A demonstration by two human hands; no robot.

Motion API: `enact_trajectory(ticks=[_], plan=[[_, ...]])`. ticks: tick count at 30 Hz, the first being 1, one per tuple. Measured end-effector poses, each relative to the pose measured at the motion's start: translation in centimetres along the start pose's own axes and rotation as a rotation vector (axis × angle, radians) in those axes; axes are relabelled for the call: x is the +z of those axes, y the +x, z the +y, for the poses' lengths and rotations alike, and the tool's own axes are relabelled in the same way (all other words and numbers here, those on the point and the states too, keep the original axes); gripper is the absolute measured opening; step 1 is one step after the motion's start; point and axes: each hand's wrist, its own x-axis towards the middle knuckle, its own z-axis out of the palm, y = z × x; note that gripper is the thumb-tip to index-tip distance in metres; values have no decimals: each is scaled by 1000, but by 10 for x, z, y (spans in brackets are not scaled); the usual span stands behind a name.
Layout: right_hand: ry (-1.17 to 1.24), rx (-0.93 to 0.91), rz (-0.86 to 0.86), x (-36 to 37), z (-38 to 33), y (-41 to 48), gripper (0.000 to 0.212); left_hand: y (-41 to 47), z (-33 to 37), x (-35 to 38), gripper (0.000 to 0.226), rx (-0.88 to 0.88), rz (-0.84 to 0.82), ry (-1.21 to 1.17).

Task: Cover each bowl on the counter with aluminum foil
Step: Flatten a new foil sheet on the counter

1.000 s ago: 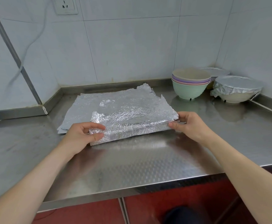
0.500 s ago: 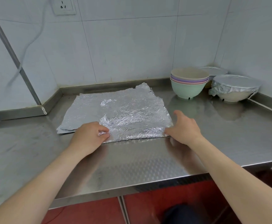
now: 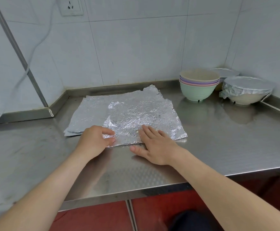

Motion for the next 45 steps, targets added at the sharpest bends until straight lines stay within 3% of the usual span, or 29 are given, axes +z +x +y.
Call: enact_trajectory(ticks=[10,13,16,18,20,22,25,29,33,35,37,40,45], plan=[[2,84,-56,-9,14,-12,96,1,-1,-1,24,13,-34,27],[44,84,-82,-13,17,-12,95,1,1,-2,41,33,21,167],[30,82,-88,-12,20,-9,95,2,19,5,49,307,160,271],[26,86,-82,-10,21,-6,92,4,33,17,45,489,-9,364],[72,85,-47,-9,21,-7,83,4,33,28,48,433,-257,475],[98,83,63,-12,28,-11,71,9,25,33,50,325,-391,461],[-40,88,213,-16,43,-14,68,12,19,33,51,325,-423,464],[-38,178,38,-11,58,-16,85,14,22,32,58,322,-463,488],[-26,209,-49,-14,60,-15,93,15,21,29,100,311,-519,469],[-17,208,-18,-13,59,-16,92,17,21,27,109,288,-541,483],[7,214,40,-9,58,-19,88,20,27,27,106,273,-513,491],[33,228,85,-8,59,-20,84,22,50,33,83,342,-386,476],[24,211,42,-10,60,-19,81,21,62,51,85,358,-565,488]])
